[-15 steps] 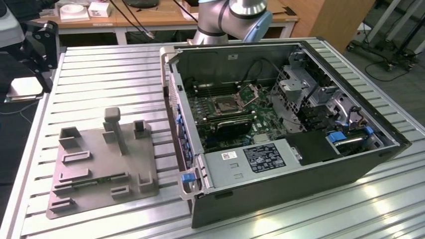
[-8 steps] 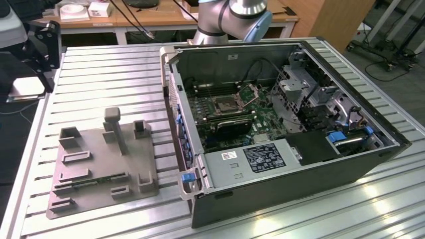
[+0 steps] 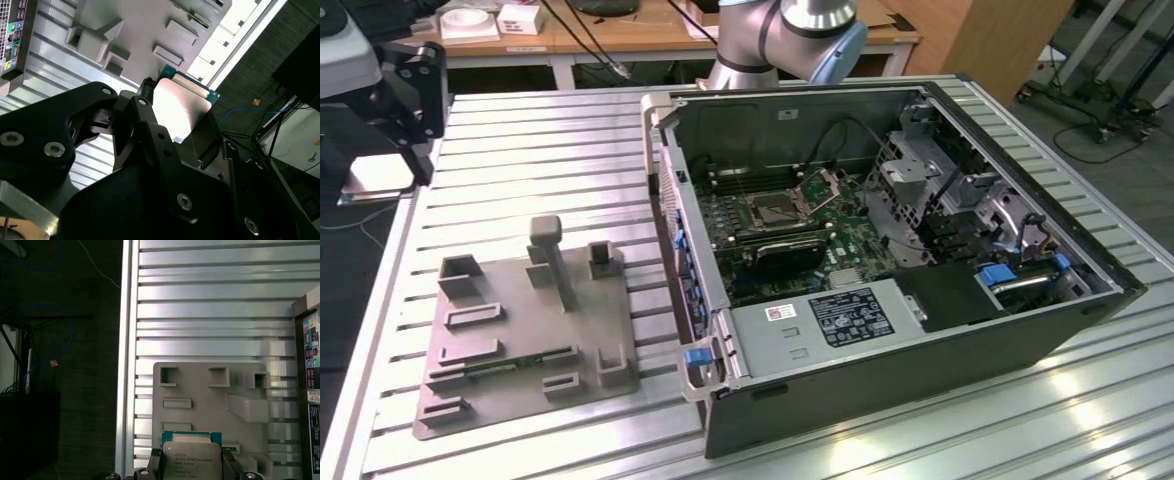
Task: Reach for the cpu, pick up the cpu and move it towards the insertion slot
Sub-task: 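Pick up the cpu and move it towards the insertion slot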
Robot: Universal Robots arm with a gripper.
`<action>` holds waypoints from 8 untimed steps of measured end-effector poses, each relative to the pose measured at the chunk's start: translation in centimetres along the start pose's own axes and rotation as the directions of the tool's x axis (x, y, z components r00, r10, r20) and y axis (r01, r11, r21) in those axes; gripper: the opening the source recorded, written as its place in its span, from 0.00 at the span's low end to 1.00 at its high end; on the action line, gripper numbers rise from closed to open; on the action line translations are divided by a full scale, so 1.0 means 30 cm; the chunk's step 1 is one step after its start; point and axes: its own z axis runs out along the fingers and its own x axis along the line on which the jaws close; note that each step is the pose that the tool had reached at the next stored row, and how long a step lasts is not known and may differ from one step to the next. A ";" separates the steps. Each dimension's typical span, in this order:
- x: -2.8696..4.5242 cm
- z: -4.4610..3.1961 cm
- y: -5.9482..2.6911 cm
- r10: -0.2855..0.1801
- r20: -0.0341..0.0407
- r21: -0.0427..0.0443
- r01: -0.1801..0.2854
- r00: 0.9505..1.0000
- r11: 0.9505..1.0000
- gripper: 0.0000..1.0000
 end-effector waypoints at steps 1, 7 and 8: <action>-0.002 0.000 0.000 0.000 0.000 0.000 0.000 1.000 1.000 0.55; -0.012 0.000 0.000 0.000 0.000 0.000 0.000 1.000 1.000 0.55; -0.014 0.000 0.000 0.000 0.000 0.000 0.000 1.000 1.000 0.55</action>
